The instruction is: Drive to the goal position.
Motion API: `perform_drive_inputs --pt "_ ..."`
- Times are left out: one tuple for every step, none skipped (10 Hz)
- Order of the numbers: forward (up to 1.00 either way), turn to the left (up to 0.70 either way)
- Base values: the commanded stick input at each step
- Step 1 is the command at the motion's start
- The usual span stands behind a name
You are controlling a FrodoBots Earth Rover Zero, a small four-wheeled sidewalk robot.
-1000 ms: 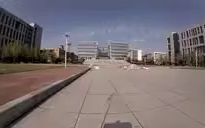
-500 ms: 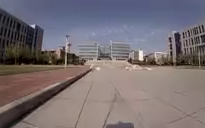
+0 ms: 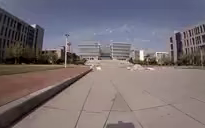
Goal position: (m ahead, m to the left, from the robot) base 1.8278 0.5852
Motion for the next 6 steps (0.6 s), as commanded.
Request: perform_drive_inputs --pt "0.7 0.01" --pt "0.7 -0.01" --pt "0.7 -0.19" --pt "0.7 -0.3" --pt "0.7 -0.14" --pt "0.7 0.01"
